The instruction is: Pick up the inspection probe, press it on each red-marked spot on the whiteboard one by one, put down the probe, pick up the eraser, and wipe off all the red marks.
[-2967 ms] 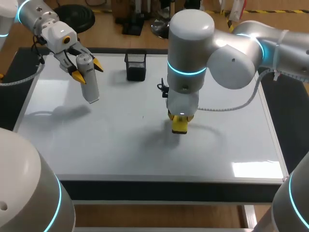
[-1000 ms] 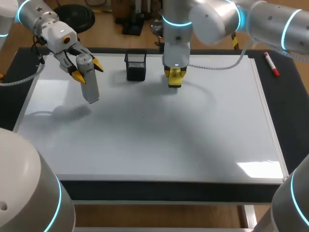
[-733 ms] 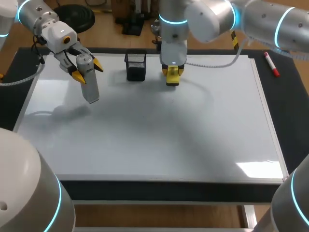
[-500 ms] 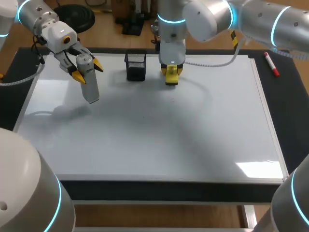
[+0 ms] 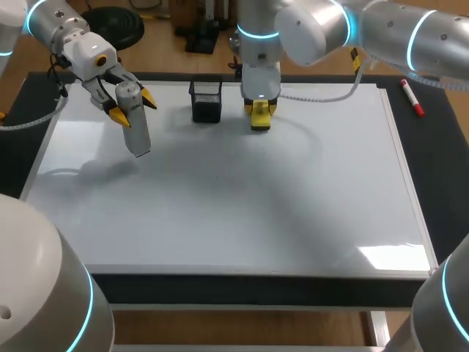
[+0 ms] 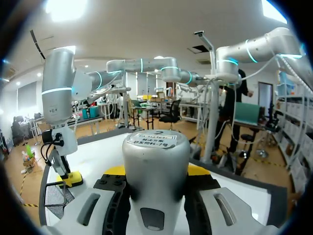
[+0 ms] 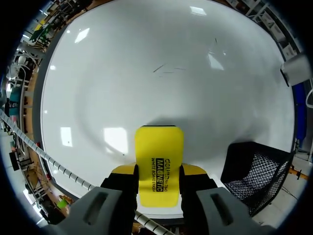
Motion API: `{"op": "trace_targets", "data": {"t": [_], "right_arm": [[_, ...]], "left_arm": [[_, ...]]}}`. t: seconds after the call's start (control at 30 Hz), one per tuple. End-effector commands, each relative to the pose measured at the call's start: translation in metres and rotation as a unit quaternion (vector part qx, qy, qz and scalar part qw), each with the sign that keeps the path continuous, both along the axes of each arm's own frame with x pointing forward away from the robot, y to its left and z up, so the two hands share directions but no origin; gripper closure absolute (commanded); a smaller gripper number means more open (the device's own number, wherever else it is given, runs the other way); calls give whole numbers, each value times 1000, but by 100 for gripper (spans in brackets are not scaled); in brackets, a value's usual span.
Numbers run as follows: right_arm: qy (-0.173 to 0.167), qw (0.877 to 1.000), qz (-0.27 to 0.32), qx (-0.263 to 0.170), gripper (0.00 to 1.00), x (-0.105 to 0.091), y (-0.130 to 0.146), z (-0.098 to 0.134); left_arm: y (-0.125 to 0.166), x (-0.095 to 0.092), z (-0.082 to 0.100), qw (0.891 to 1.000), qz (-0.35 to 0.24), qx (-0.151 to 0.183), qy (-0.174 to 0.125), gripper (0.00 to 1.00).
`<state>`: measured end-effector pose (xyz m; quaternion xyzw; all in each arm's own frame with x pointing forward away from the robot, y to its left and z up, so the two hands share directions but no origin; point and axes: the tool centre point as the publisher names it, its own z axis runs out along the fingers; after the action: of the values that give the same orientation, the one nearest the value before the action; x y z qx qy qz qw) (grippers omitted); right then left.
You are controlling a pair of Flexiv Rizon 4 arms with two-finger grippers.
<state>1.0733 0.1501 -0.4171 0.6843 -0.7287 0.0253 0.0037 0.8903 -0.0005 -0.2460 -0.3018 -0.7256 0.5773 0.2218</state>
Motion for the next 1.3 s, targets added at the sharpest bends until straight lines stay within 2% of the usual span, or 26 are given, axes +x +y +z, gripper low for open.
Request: {"op": "trace_targets", "data": {"t": [0.03, 0.07, 0.33, 0.43, 0.53, 0.77, 0.83, 0.87, 0.9, 0.93, 1.3], "right_arm": [[-1, 1000, -1, -3, 80, 1, -1, 0], [-1, 1000, -2, -4, 76, 1, -1, 0], [-1, 1000, -5, -7, 72, 0, -3, -2], [-1, 1000, -5, -8, 64, 0, -4, -3], [-1, 1000, -7, -7, 65, -1, -6, -3], [-3, 1000, -21, 0, 58, -2, -14, 1], [-5, 1000, -28, 6, 51, -4, -18, 4], [-6, 1000, -30, 9, 35, -4, -19, 6], [-7, 999, -35, 14, 11, -5, -22, 7], [-8, 999, -38, 16, 0, -5, -24, 9], [-14, 994, -92, 53, 0, -11, -48, 21]], "left_arm": [[0, 1, 1, 1000, -2, 0, 0, 100], [0, 1, 1, 1000, -2, 0, 0, 100], [0, 1, 1, 1000, -2, 0, 0, 100], [0, 1, 1, 1000, -2, 0, 0, 100], [0, 1, 1, 1000, -2, 0, 0, 100], [0, 1, 1, 1000, -2, 0, 0, 100], [0, 1, 1, 1000, -2, 0, 0, 100], [0, 1, 1, 1000, -2, 0, 0, 100], [0, 1, 1, 1000, -2, 0, 0, 100], [0, 1, 1, 1000, -2, 0, 0, 100], [0, 1, 1, 1000, -2, 0, 0, 100]]}}
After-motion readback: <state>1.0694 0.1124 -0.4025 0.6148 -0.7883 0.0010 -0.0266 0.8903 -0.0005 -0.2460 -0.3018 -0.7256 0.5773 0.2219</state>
